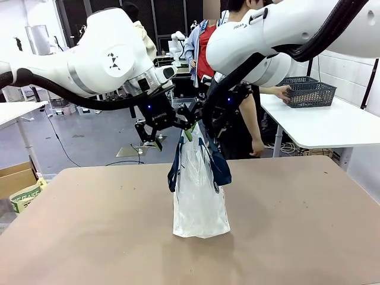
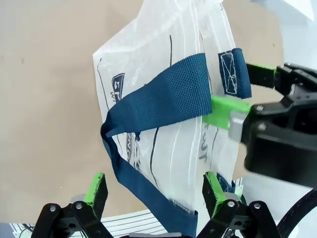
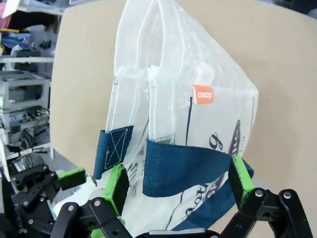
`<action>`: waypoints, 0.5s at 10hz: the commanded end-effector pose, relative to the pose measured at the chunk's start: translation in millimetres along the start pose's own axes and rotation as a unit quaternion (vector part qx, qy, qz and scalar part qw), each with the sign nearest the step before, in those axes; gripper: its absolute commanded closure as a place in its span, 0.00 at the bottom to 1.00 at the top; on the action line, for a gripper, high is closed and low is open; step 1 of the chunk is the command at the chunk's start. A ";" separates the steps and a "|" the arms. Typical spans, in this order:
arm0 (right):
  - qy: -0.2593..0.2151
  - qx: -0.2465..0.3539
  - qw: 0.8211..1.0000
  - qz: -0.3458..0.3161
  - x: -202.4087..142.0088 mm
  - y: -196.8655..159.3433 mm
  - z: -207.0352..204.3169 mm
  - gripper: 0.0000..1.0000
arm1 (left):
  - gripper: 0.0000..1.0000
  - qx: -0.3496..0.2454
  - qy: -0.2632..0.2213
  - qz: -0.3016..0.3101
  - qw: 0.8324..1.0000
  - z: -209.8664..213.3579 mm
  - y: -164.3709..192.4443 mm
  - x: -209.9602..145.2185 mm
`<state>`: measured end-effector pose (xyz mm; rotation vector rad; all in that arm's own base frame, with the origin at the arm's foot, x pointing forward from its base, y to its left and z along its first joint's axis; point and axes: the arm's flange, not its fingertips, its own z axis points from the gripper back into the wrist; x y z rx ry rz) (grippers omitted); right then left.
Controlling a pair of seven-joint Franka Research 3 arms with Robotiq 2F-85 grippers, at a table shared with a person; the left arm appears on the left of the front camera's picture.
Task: Transfer purchased items from the store into the shopping bag.
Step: Open the Reusable shopping bag in the center of the table.
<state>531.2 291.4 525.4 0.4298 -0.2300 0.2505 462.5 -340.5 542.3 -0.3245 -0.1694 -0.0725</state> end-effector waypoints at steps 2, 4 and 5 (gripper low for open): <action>0.030 0.012 0.999 0.025 -6.8 -4.7 -16.9 0.23 | 0.05 -0.003 -0.021 0.001 1.000 -7.1 -3.0 1.5; 0.039 0.022 0.999 0.020 -9.8 -4.9 -21.5 0.63 | 0.41 0.006 -0.028 -0.002 1.000 -10.9 3.1 -1.8; 0.040 0.020 0.999 0.018 -11.3 -5.6 -23.1 0.83 | 0.60 0.003 -0.023 -0.001 1.000 -13.4 6.2 -3.2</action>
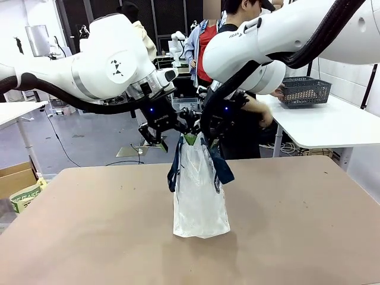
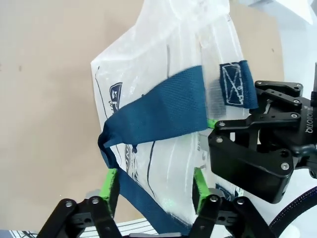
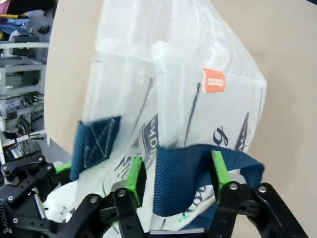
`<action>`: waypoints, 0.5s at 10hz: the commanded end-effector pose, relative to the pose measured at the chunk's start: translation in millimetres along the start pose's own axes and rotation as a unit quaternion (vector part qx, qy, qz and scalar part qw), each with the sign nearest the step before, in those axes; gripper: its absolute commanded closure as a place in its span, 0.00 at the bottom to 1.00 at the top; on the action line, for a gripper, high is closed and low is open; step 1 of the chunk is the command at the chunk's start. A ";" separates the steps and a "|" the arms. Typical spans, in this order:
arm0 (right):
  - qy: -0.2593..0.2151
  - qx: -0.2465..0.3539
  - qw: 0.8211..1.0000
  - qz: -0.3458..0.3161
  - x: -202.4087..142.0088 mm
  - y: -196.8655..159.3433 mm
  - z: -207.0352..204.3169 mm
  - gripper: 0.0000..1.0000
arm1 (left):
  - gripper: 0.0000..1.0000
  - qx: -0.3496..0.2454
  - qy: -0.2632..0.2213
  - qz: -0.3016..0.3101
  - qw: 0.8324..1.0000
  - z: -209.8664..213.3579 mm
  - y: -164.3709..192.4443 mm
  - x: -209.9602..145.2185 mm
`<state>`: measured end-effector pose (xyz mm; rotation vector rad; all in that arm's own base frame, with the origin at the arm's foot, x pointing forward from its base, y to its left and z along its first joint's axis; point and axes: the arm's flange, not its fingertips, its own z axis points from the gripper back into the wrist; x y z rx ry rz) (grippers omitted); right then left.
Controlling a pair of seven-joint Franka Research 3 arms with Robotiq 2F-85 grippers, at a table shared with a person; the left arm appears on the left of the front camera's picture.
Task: Transfer purchased items from the store into the shopping bag.
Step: Open the Reusable shopping bag in the center of the table.
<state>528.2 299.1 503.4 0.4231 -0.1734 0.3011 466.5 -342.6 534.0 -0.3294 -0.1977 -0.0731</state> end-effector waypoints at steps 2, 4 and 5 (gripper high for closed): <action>0.005 0.020 1.000 -0.004 -8.4 -7.3 0.4 1.00 | 0.96 -0.001 -0.006 0.002 1.000 -7.1 13.1 -8.7; 0.010 0.018 1.000 -0.005 -16.6 -7.7 2.7 1.00 | 1.00 -0.012 -0.005 -0.004 1.000 -4.6 18.5 -12.2; 0.010 0.001 1.000 0.000 -21.6 -7.2 6.1 1.00 | 1.00 -0.013 -0.008 -0.009 1.000 -2.1 23.3 -14.2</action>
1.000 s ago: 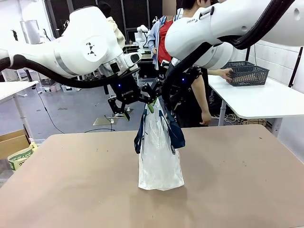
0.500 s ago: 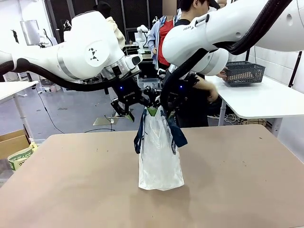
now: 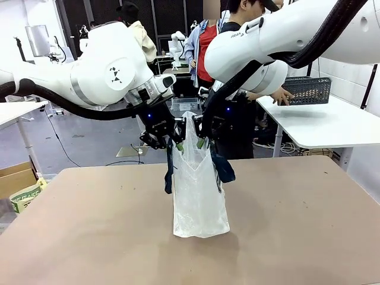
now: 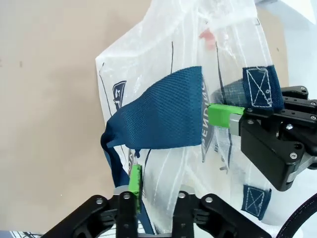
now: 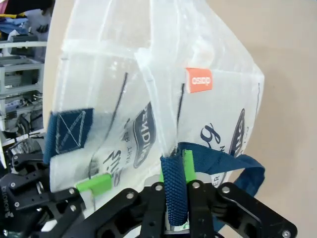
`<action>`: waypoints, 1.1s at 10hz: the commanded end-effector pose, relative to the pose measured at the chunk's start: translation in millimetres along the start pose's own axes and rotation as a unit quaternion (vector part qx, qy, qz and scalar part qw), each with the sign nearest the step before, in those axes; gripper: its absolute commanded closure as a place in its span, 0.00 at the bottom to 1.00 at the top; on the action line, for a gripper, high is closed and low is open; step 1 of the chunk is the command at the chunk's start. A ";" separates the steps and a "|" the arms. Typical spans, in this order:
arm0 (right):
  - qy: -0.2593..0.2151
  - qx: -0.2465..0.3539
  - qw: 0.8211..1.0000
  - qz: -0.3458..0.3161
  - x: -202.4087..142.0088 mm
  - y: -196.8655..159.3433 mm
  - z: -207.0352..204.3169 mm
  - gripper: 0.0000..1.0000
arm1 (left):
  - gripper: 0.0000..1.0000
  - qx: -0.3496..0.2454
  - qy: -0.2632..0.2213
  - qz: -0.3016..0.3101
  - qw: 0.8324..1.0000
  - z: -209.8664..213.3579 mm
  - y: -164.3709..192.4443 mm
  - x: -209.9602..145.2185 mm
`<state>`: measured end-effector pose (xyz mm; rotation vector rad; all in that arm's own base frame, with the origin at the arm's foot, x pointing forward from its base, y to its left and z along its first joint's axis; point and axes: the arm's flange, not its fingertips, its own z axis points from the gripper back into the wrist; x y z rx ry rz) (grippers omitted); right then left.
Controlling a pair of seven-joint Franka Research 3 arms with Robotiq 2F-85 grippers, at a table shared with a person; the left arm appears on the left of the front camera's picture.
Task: Transfer purchased items from the store into the shopping bag.
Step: Open the Reusable shopping bag in the center of the table.
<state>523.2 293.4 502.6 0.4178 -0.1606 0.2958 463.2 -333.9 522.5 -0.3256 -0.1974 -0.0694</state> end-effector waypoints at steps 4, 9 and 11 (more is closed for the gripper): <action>0.016 -0.061 0.998 0.015 -42.5 -11.0 28.2 1.00 | 1.00 -0.003 -0.044 -0.056 0.997 17.1 39.6 -14.2; 0.068 -0.134 0.988 0.034 -42.6 -29.1 48.1 1.00 | 1.00 0.041 -0.038 -0.096 0.994 14.9 46.3 -18.9; 0.062 -0.133 0.986 0.075 -36.7 -37.5 52.2 1.00 | 1.00 0.042 -0.036 -0.096 0.994 9.1 49.3 -20.7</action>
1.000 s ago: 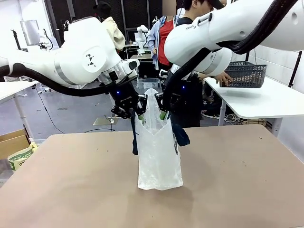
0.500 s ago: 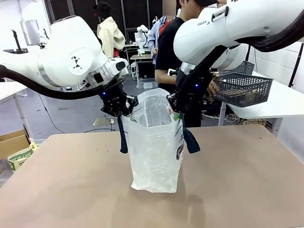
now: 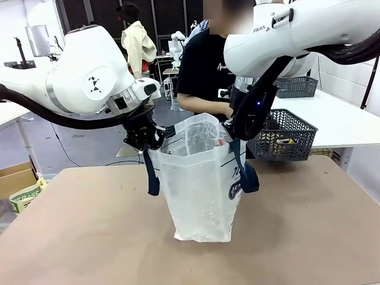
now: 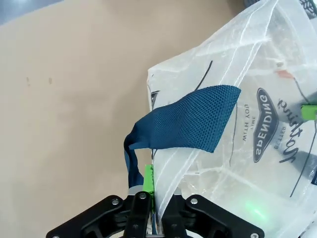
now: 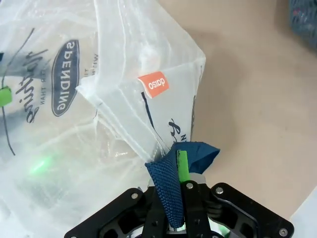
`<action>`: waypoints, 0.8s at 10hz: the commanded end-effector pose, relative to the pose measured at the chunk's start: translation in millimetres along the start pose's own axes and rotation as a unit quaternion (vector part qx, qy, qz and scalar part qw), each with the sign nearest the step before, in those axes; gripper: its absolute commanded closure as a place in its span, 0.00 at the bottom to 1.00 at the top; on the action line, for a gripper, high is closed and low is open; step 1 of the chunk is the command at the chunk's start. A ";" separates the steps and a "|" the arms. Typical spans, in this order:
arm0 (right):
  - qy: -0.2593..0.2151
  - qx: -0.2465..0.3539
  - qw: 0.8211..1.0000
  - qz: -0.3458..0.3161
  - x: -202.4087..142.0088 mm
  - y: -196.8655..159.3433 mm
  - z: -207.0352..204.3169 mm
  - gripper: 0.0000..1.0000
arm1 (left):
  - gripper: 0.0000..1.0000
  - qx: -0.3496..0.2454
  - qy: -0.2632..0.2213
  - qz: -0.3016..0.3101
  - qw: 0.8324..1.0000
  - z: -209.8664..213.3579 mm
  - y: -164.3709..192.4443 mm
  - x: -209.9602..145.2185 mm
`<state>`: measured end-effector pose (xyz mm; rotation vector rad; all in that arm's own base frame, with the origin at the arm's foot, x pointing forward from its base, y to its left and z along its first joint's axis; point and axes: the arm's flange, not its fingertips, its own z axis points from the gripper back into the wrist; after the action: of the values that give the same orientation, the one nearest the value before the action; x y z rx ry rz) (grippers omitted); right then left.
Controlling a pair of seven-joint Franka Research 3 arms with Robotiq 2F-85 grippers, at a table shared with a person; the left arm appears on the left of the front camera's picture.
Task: Transfer purchased items from the store into the shopping bag.
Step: Open the Reusable shopping bag in the center of the table.
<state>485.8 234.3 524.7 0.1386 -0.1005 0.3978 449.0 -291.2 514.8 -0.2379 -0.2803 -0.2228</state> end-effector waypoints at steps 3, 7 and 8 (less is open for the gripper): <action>-0.020 -0.004 0.996 0.083 12.4 -19.9 0.0 1.00 | 1.00 -0.026 -0.026 -0.041 0.998 1.6 8.4 -9.1; -0.026 0.010 0.994 0.103 10.5 -30.0 -4.8 1.00 | 1.00 -0.025 -0.022 -0.063 0.997 3.6 12.1 -9.5; -0.026 0.006 0.994 0.103 10.5 -32.6 -2.9 1.00 | 1.00 -0.007 -0.010 -0.064 0.998 2.8 13.9 -11.2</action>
<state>508.0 215.4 521.5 0.1376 -0.1485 0.5833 447.3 -286.4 512.6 -0.2557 -0.3238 -0.3264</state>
